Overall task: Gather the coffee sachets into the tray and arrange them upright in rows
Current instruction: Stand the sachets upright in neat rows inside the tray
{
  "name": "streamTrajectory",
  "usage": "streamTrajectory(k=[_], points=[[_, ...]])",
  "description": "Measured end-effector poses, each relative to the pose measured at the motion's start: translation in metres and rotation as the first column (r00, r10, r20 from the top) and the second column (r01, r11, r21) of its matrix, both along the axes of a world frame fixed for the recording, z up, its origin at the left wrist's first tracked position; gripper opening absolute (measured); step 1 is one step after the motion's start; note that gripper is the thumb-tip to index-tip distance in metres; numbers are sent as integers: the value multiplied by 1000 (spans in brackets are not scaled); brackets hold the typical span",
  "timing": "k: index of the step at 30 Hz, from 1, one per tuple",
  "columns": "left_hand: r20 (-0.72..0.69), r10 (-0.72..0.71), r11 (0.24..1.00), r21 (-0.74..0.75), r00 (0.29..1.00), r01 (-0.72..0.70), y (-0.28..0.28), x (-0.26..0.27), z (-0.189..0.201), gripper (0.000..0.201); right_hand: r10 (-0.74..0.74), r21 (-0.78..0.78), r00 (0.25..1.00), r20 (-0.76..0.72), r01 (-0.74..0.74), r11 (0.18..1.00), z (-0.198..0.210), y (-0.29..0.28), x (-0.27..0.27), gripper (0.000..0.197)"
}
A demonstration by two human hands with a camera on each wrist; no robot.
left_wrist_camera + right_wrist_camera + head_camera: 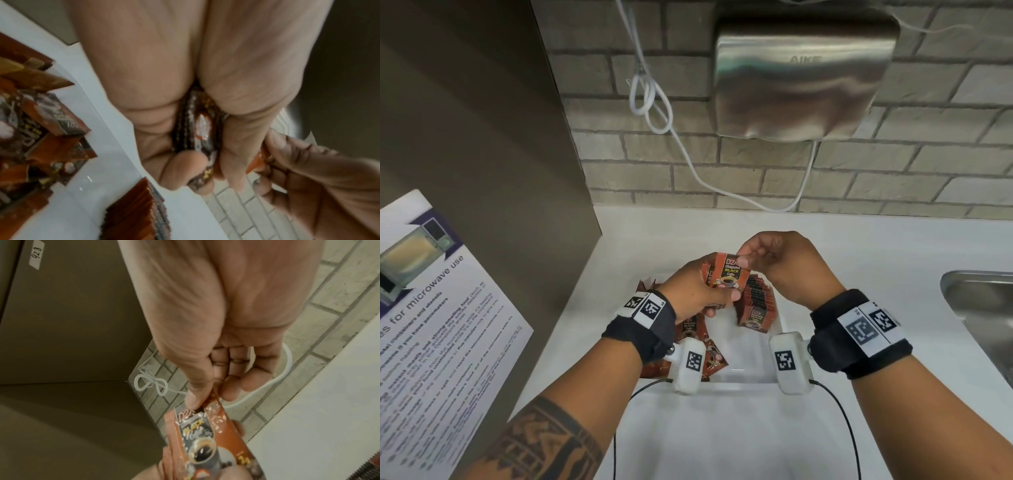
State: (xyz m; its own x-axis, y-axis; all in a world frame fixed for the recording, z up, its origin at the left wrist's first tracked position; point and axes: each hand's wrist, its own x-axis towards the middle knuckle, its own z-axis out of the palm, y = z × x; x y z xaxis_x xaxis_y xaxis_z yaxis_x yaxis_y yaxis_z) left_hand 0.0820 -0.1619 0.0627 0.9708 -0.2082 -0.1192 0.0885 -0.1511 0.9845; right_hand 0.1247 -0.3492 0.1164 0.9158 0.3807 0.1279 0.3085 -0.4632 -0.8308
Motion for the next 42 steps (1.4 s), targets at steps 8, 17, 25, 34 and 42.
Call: streamTrajectory(k=[8,17,25,34,42], points=[[-221,-145,623,737,964,262,4,2,-12,38,-113,-360,992,-53,87,929,-30,-30,3,4],[-423,-308,461,717,852,523,-54,8,-34,43,-139,-451,986,-87,85,888,-73,-38,-2,12],[-484,-313,361,735,817,573,-71,20,-45,28,-121,-428,990,-77,77,901,-87,-42,2,12],[-479,-309,375,732,821,568,-68,27,-50,25,-121,-419,985,-124,59,906,-93,-41,7,15],[-475,-291,437,706,830,557,-64,28,-51,50,-122,-387,983,-134,62,920,-89,-40,4,18]])
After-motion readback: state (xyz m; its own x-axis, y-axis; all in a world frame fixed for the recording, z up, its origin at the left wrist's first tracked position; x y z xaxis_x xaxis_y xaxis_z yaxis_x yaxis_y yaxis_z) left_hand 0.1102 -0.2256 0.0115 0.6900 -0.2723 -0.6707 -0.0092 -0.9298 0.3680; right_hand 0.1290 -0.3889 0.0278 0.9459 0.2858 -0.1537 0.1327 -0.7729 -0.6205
